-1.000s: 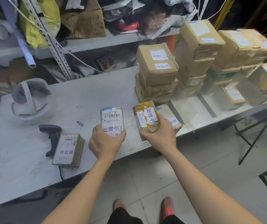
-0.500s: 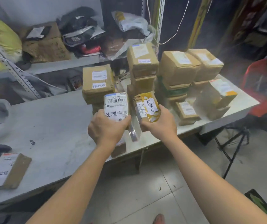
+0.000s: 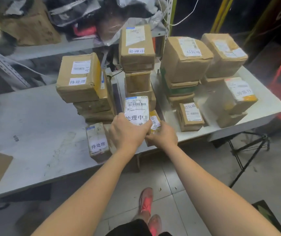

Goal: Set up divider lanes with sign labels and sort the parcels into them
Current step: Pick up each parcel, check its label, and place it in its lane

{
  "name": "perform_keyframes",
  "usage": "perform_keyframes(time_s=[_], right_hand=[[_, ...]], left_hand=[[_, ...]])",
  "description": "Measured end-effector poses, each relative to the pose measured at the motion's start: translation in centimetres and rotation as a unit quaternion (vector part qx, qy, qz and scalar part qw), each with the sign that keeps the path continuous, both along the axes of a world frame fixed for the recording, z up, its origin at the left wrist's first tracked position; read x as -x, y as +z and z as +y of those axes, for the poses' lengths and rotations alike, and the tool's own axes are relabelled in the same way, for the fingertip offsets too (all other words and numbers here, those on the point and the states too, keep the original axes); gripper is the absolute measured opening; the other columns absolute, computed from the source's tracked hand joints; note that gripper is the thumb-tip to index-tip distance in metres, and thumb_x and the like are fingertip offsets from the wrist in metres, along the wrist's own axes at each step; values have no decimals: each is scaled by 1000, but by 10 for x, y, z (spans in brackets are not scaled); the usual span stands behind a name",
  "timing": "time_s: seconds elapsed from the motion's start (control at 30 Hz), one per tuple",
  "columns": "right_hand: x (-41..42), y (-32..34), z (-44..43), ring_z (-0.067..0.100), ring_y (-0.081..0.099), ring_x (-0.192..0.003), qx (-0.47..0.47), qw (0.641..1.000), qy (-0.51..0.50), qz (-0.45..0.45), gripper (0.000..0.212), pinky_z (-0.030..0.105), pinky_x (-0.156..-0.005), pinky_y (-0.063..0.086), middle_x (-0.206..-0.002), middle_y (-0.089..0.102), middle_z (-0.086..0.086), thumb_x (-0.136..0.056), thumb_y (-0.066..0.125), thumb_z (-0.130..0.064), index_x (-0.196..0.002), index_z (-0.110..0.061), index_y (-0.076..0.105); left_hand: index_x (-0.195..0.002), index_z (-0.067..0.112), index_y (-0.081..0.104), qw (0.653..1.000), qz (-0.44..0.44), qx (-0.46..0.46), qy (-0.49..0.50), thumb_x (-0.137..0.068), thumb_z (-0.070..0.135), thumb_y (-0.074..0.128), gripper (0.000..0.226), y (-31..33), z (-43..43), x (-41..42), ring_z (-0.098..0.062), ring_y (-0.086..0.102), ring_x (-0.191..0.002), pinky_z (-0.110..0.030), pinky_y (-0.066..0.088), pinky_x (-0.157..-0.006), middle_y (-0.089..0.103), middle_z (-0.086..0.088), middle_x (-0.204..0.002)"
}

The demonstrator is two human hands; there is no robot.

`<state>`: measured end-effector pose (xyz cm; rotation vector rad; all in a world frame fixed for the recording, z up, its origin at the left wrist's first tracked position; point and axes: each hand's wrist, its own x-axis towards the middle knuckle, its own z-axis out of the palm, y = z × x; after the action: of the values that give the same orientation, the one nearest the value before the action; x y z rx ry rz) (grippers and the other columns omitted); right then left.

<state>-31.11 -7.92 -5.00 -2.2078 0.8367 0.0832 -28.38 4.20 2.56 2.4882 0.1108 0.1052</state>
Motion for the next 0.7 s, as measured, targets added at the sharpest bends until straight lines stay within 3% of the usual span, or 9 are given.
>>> perform_keyframes(time_s=[0.13,0.23,0.37,0.47,0.57,0.63,0.7], right_hand=[[-8,-27,0,22,62,-98,12,999,12,35,72,39,-78,56,-102,64,-5,-49,61,-62,-111,-27,55],[-12,-33,-1,24,59,-103,20,998,10,51,73,36,-75,52,-107,62,-1,-49,57,-55,-113,-20,53],[-17,-41,-2,31,51,-116,25,998,-7,50,84,41,-84,49,-123,57,8,-56,46,-51,-129,-10,47],[-17,-49,-7,30,50,-115,10,998,8,64,79,41,-81,47,-123,57,9,-63,44,-49,-132,-10,46],[-15,-52,-17,29,52,-117,-17,998,27,56,88,37,-72,44,-123,58,6,-59,40,-61,-131,-12,46],[-10,-46,-26,28,51,-123,-38,998,33,31,84,37,-76,44,-129,56,6,-66,57,-56,-137,-14,45],[-2,-41,-39,25,50,-128,-44,999,24,1,74,39,-92,48,-139,53,6,-81,71,-38,-145,-14,42]], left_hand=[[-96,22,63,1000,21,-8,-6,-48,79,63,75,-24,-13,-14,-22,63,-85,-37,54,-72,63,1,-91],[-93,20,62,999,43,2,4,-48,76,66,72,-37,-25,-23,-23,63,-83,-36,53,-71,62,0,-88],[-91,23,61,998,66,-8,3,-49,80,61,71,-52,-41,-29,-21,64,-82,-32,50,-68,61,3,-86],[-93,20,61,997,74,-8,11,-54,74,68,67,-58,-51,-30,-25,64,-84,-32,48,-68,62,0,-89],[-94,19,61,996,81,-25,16,-56,74,68,68,-63,-62,-29,-25,65,-86,-31,45,-67,63,0,-90],[-95,19,60,996,82,-28,25,-55,74,68,68,-68,-69,-29,-26,65,-86,-32,46,-68,63,0,-90],[-96,18,61,995,84,-35,36,-55,72,69,69,-73,-75,-28,-26,65,-87,-33,48,-69,63,-1,-91]])
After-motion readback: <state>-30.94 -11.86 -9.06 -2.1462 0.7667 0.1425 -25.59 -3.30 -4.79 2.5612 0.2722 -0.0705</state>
